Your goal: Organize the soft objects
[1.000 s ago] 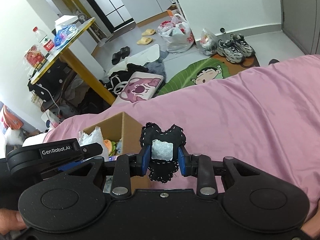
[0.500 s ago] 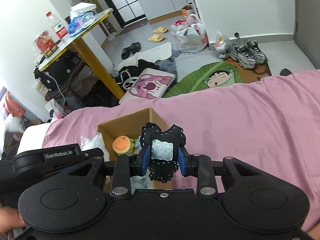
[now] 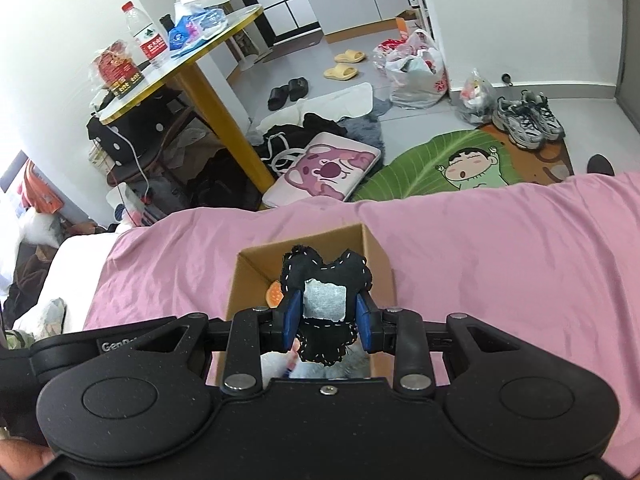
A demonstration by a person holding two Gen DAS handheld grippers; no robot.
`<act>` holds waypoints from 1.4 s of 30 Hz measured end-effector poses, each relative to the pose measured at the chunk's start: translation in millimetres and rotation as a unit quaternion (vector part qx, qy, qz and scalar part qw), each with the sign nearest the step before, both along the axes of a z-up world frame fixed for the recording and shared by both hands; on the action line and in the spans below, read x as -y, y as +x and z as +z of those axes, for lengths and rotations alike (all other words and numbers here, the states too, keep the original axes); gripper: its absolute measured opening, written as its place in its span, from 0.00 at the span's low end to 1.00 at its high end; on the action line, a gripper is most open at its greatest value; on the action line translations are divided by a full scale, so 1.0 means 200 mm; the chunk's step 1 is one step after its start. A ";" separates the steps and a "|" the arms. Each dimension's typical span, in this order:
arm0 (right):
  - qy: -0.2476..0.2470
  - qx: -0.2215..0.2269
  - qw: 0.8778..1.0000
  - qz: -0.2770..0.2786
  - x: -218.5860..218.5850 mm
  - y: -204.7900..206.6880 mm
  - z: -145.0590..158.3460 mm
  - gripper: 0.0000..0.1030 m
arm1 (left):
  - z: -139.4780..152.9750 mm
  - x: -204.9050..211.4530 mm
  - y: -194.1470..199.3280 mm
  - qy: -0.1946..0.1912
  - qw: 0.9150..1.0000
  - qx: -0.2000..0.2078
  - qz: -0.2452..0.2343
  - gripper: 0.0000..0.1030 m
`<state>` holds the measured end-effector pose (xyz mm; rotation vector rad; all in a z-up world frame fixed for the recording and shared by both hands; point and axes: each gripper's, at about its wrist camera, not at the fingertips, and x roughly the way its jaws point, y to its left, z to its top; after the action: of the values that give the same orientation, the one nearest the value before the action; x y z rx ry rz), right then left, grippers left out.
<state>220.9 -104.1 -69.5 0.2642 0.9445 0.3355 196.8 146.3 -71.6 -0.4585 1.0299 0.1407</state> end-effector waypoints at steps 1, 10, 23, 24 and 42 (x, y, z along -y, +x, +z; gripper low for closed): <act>0.000 0.000 1.000 0.002 -0.01 0.01 0.00 0.29 | 0.01 -0.01 0.00 -0.001 1.000 0.001 0.003 0.46; 0.023 0.002 1.000 0.011 -0.05 0.06 0.05 0.50 | 0.06 -0.07 -0.02 0.008 1.000 0.008 0.013 0.54; 0.013 0.007 1.000 0.004 0.10 -0.01 0.12 0.69 | 0.16 0.01 -0.05 0.039 0.999 0.023 -0.001 0.82; 0.013 0.008 1.000 0.004 0.12 -0.02 0.12 0.70 | 0.17 0.02 -0.05 0.042 0.999 0.025 -0.002 0.83; 0.009 0.043 0.998 0.033 0.30 -0.16 0.27 0.95 | 0.36 0.21 -0.19 0.098 0.993 0.057 -0.020 0.98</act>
<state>188.8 -163.1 -15.9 0.2336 0.8663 0.4126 159.4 103.9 0.5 -0.2639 0.9030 0.1774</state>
